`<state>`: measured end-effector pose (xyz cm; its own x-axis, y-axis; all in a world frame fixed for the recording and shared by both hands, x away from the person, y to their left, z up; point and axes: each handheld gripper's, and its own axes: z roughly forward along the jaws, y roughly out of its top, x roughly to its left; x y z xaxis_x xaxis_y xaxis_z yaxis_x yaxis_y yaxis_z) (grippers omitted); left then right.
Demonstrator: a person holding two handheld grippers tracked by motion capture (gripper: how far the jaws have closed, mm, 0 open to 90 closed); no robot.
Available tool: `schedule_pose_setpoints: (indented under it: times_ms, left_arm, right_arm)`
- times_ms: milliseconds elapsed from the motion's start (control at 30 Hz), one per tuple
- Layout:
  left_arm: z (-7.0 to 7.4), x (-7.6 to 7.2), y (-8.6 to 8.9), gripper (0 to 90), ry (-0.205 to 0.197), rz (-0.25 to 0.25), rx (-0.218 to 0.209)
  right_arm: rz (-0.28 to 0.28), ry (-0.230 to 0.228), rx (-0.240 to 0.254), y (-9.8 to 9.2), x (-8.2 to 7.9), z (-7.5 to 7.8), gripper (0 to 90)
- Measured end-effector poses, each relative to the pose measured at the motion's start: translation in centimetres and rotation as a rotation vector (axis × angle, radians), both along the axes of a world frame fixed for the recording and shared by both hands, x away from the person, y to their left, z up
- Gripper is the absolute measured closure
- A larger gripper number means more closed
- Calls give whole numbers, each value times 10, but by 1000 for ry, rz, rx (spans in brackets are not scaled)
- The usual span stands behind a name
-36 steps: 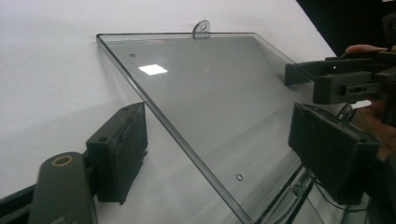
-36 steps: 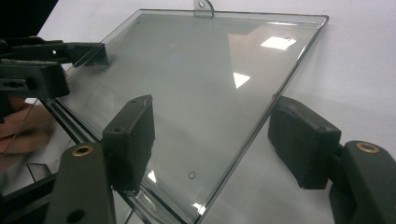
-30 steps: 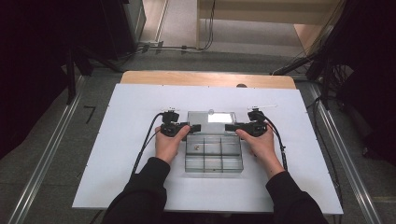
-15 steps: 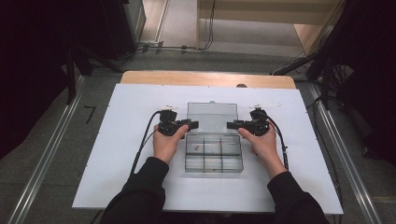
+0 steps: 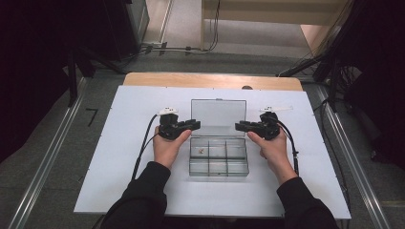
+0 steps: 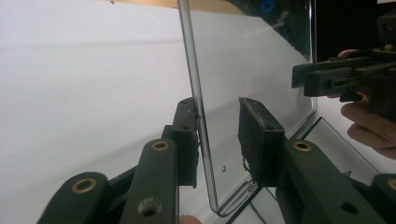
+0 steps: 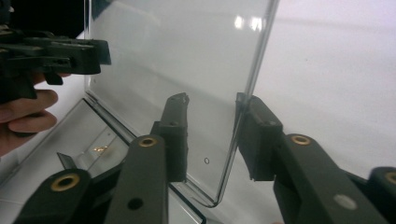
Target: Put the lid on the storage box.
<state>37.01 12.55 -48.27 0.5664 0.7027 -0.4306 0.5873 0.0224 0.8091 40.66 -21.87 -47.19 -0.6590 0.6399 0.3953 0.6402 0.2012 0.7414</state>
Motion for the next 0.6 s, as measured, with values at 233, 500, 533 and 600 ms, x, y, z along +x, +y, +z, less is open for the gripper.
schedule_pose_setpoints:
  times_ms: [233,500,533,600]
  left_arm:
    - [3,-3,2,742,-14,-15,-7]
    - [19,2,1,597,-37,-27,-11]
    - [23,3,1,594,-43,-22,-15]
    - [32,7,0,568,-56,-22,-8]
  right_arm:
    - [17,-67,-12,-2,-8,3,690]
    - [16,-116,-26,-2,-12,3,691]
    - [16,-121,-27,-1,-12,3,691]
    - [15,-129,-32,-1,-13,3,690]
